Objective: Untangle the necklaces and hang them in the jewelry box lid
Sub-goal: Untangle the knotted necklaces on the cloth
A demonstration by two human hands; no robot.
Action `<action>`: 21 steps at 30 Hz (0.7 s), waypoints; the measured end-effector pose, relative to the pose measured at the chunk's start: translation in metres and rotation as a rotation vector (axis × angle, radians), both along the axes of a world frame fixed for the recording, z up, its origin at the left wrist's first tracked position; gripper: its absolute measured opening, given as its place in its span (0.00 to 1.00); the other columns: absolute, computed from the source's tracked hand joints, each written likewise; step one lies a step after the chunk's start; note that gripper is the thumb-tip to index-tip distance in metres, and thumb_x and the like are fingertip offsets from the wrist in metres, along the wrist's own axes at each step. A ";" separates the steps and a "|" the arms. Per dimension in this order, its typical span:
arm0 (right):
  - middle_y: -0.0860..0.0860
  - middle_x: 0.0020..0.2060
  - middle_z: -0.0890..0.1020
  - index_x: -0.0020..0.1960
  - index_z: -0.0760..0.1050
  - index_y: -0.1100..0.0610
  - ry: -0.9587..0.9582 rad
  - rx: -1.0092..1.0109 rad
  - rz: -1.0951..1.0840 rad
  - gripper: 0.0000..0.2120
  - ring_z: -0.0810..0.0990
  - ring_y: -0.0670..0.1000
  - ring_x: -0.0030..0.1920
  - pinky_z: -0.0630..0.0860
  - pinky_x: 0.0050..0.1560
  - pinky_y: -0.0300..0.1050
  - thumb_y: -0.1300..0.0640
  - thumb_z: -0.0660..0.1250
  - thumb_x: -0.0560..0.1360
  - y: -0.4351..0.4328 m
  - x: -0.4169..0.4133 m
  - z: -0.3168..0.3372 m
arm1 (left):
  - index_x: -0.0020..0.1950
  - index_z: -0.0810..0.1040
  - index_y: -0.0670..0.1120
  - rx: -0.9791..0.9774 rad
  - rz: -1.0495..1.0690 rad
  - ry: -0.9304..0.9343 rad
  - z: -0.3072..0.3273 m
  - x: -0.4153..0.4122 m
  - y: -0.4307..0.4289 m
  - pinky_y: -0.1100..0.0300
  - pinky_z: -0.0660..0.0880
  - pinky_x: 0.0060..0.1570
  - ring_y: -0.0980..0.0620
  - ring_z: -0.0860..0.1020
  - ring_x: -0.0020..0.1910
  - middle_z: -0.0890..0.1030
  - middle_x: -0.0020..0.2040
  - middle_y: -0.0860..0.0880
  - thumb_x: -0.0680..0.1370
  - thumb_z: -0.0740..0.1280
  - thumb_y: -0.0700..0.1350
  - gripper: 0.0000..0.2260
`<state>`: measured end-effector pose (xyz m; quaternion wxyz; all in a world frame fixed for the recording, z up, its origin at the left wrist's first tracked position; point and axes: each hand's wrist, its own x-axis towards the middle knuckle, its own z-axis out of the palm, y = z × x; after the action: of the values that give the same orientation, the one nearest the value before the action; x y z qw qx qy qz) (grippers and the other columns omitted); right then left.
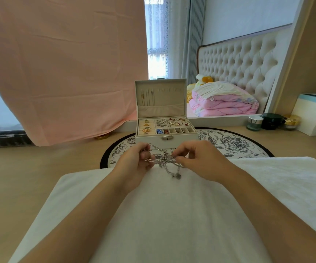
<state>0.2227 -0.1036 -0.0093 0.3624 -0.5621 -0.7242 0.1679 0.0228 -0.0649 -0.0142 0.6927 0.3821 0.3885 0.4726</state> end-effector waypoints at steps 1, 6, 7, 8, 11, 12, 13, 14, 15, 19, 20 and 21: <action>0.36 0.34 0.81 0.46 0.84 0.44 0.019 0.014 -0.012 0.07 0.72 0.41 0.28 0.68 0.33 0.30 0.57 0.72 0.75 0.000 0.001 0.001 | 0.42 0.73 0.44 -0.011 -0.003 -0.082 0.000 0.000 0.000 0.53 0.75 0.50 0.51 0.73 0.31 0.65 0.24 0.52 0.83 0.60 0.43 0.10; 0.43 0.34 0.80 0.43 0.78 0.46 0.032 0.026 -0.125 0.07 0.74 0.39 0.30 0.69 0.34 0.32 0.59 0.70 0.73 0.001 0.004 0.001 | 0.47 0.74 0.43 0.065 -0.054 -0.013 0.003 0.003 -0.008 0.61 0.73 0.30 0.55 0.61 0.23 0.61 0.26 0.53 0.84 0.60 0.44 0.09; 0.43 0.34 0.79 0.43 0.77 0.47 0.044 0.020 -0.133 0.07 0.73 0.40 0.29 0.70 0.33 0.34 0.59 0.69 0.73 0.001 0.004 0.002 | 0.48 0.75 0.43 0.124 -0.037 0.118 0.004 0.003 -0.008 0.61 0.70 0.28 0.55 0.60 0.23 0.62 0.27 0.53 0.84 0.60 0.44 0.08; 0.44 0.33 0.78 0.43 0.77 0.47 0.060 0.010 -0.131 0.07 0.72 0.41 0.28 0.70 0.33 0.36 0.59 0.67 0.73 0.000 0.004 0.002 | 0.48 0.76 0.44 0.189 -0.013 0.250 0.004 0.003 -0.008 0.62 0.69 0.27 0.55 0.61 0.24 0.63 0.28 0.52 0.84 0.61 0.45 0.08; 0.42 0.25 0.72 0.44 0.78 0.49 0.105 -0.049 -0.115 0.08 0.68 0.42 0.26 0.70 0.31 0.39 0.61 0.65 0.74 0.000 0.005 0.002 | 0.46 0.79 0.47 0.383 0.045 0.543 0.003 0.000 -0.005 0.62 0.67 0.27 0.56 0.65 0.27 0.69 0.30 0.53 0.83 0.63 0.46 0.09; 0.42 0.22 0.71 0.44 0.80 0.50 0.110 -0.068 -0.117 0.08 0.68 0.42 0.25 0.71 0.32 0.40 0.62 0.65 0.74 0.000 0.004 0.002 | 0.45 0.78 0.48 0.473 0.057 0.652 0.003 -0.003 -0.004 0.63 0.66 0.29 0.57 0.66 0.28 0.70 0.30 0.55 0.83 0.63 0.47 0.10; 0.41 0.21 0.71 0.44 0.81 0.50 0.097 -0.087 -0.127 0.08 0.69 0.42 0.25 0.72 0.32 0.40 0.62 0.66 0.74 0.001 0.004 0.002 | 0.44 0.78 0.50 0.573 0.063 0.780 0.002 -0.005 -0.004 0.63 0.66 0.31 0.57 0.68 0.29 0.72 0.31 0.56 0.83 0.63 0.48 0.09; 0.41 0.21 0.73 0.43 0.82 0.50 0.067 -0.108 -0.146 0.08 0.70 0.41 0.25 0.71 0.32 0.40 0.60 0.66 0.74 0.001 0.003 0.003 | 0.45 0.77 0.52 0.670 0.055 0.907 0.002 -0.007 -0.004 0.61 0.67 0.33 0.57 0.71 0.31 0.75 0.33 0.56 0.83 0.63 0.49 0.09; 0.40 0.21 0.74 0.41 0.82 0.49 0.029 -0.126 -0.173 0.07 0.71 0.41 0.26 0.70 0.33 0.39 0.58 0.67 0.73 0.001 0.003 0.002 | 0.45 0.76 0.54 0.739 0.035 1.012 0.002 -0.009 -0.004 0.60 0.69 0.35 0.56 0.73 0.33 0.77 0.35 0.55 0.83 0.62 0.50 0.08; 0.43 0.28 0.79 0.38 0.80 0.53 -0.023 -0.139 -0.281 0.05 0.76 0.44 0.30 0.72 0.36 0.40 0.54 0.67 0.71 0.000 0.003 0.002 | 0.49 0.76 0.55 0.815 -0.064 1.299 0.003 -0.012 -0.006 0.60 0.68 0.35 0.56 0.75 0.38 0.78 0.39 0.54 0.82 0.62 0.55 0.07; 0.45 0.29 0.79 0.38 0.79 0.55 0.056 -0.157 -0.252 0.05 0.75 0.45 0.29 0.71 0.34 0.39 0.57 0.67 0.72 -0.001 0.002 0.004 | 0.50 0.76 0.55 0.831 -0.101 1.355 0.004 -0.014 -0.006 0.60 0.68 0.35 0.57 0.75 0.39 0.78 0.40 0.55 0.82 0.62 0.56 0.07; 0.48 0.30 0.79 0.38 0.79 0.57 0.153 -0.202 -0.192 0.05 0.74 0.47 0.28 0.70 0.32 0.39 0.60 0.66 0.73 -0.002 0.002 0.007 | 0.51 0.75 0.56 0.841 -0.142 1.385 0.006 -0.016 -0.006 0.60 0.69 0.36 0.57 0.75 0.40 0.78 0.41 0.56 0.82 0.63 0.57 0.07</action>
<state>0.2249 -0.1052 -0.0022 0.3724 -0.6479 -0.6170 0.2466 0.0071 -0.0713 -0.0085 0.1221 0.8397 0.4939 0.1901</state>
